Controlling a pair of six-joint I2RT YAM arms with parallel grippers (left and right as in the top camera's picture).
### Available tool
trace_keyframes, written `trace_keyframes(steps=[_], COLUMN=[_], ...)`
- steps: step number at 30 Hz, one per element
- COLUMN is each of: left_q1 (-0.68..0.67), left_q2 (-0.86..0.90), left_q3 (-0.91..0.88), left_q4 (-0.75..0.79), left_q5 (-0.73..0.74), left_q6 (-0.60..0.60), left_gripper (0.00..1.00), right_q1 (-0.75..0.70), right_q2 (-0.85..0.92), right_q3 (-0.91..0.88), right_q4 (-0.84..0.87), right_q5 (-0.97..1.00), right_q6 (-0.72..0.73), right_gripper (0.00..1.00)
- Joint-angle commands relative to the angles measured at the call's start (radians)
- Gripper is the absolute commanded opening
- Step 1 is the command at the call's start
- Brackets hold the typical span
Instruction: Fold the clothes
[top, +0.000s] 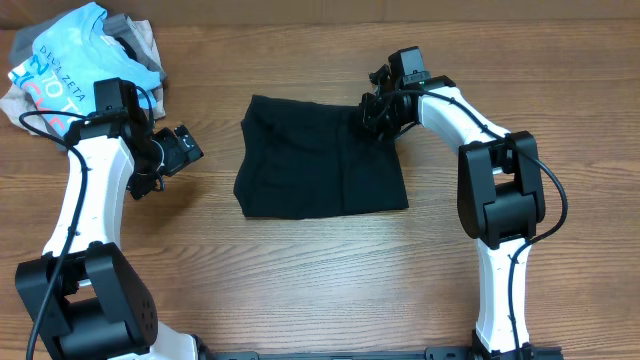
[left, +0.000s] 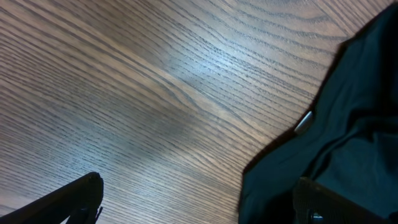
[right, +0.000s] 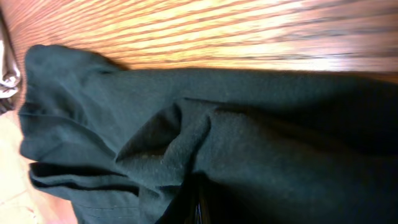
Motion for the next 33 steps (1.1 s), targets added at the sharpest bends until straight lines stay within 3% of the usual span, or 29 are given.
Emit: trace_keyframes(steps=[1,11,17,21,26,29,33], left_q1=[0.003,0.003,0.003,0.003,0.003,0.002,0.002], left_q2=[-0.012,-0.012,-0.012,-0.012,-0.012,-0.012,-0.012], left_q3=[0.009,0.009,0.009,0.009,0.009,0.009,0.009], left_q4=[0.0,-0.002,-0.002,-0.002,0.0,0.002,-0.002], left_q5=[0.011,0.011,0.01,0.011,0.011,0.011,0.011], left_q6=[0.026,0.026,0.026,0.026,0.026,0.026,0.026], left_gripper=[1.0,1.0,1.0,1.0,1.0,1.0,1.0], right_q1=[0.032,-0.002,-0.081,-0.117,-0.119,-0.101,-0.082], right_q2=[0.023,0.012,-0.119,-0.222,-0.251,-0.251,-0.251], right_q3=[-0.001,0.061,0.061,0.061,0.045,-0.023,-0.159], right_q4=[0.029,0.082,0.009,-0.138,-0.415,-0.433,-0.313], right_q5=[-0.051,-0.265,-0.274,-0.274,-0.273,-0.27,-0.274], right_q6=[0.005,0.005,-0.01,-0.111,-0.391,-0.453,-0.425], right_gripper=[0.04,0.04,0.04,0.11,0.15,0.15,0.15])
